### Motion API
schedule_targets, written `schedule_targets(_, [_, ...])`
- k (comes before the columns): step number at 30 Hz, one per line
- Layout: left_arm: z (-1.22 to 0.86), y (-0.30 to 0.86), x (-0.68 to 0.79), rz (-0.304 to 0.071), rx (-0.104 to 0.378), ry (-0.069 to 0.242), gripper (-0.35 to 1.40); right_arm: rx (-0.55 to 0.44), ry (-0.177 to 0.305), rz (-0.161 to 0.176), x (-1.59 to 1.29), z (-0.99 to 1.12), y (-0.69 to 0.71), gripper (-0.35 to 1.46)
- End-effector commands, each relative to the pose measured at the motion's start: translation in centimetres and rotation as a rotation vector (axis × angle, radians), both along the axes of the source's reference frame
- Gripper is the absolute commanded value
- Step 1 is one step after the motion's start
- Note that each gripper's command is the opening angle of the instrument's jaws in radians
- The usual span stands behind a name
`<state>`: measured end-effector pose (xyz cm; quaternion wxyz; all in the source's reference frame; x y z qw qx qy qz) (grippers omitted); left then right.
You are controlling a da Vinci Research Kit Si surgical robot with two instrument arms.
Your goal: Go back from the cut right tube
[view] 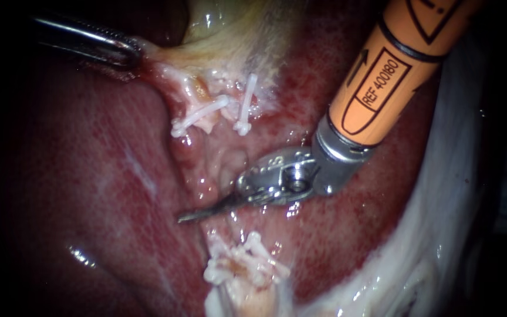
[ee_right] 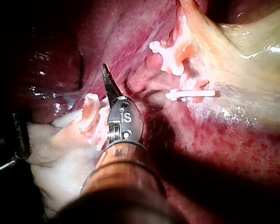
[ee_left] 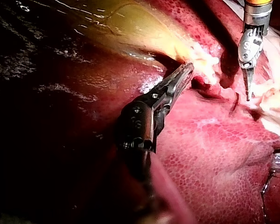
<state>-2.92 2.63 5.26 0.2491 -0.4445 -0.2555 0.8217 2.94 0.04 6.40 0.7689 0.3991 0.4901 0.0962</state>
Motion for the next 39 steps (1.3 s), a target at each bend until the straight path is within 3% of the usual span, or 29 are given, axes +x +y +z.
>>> schedule_targets(1, [0.01,0.0,0.0,0.0,0.0,0.0,-0.35,0.003,0.002,0.001,0.0,-0.01,0.0,-0.35])
schedule_targets(8, [0.02,0.01,0.01,0.001,0.0,0.0,-0.35,0.022,0.001,0.009,-0.05,-0.04,0.02,-0.32])
schedule_targets(9, [0.02,0.01,0.01,0.0,0.0,0.0,-0.35,0.025,0.005,0.008,-0.05,-0.05,0.02,0.2])
schedule_targets(10, [0.03,0.01,0.01,0.0,0.0,0.0,-0.35,0.021,0.008,0.027,-0.05,-0.05,0.03,0.88])
schedule_targets(11, [0.03,0.01,0.01,0.0,0.0,0.0,-0.35,0.013,0.008,0.054,-0.04,-0.06,0.02,1.13])
schedule_targets(13, [0.03,0.01,0.01,0.001,0.0,0.0,-0.35,0.002,0.014,0.115,-0.05,-0.08,0.01,1.36])
schedule_targets(16, [0.03,0.01,0.01,0.0,0.0,0.0,-0.35,0.014,0.049,0.16,-0.06,-0.11,-0.01,1.43])
schedule_targets(22, [0.03,0.01,0.01,0.001,0.0,0.0,-0.35,0.014,0.05,0.163,-0.13,-0.14,-0.03,1.45])
schedule_targets(27, [0.04,0.01,0.02,0.001,0.0,0.0,-0.35,-0.067,0.0,0.249,-0.46,-0.21,-0.04,1.45])
schedule_targets(31, [0.04,0.01,0.02,0.001,0.0,0.0,-0.35,-0.218,-0.046,0.301,-0.81,-0.27,-0.08,1.45])
schedule_targets(34, [0.05,0.02,0.02,-0.001,-0.001,0.001,-0.35,-0.324,-0.091,0.286,-1.07,-0.33,-0.06,1.45])
schedule_targets(39, [0.05,0.02,0.02,-0.001,-0.001,0.001,-0.35,-0.447,-0.228,0.191,-1.45,-0.49,0.13,1.45])
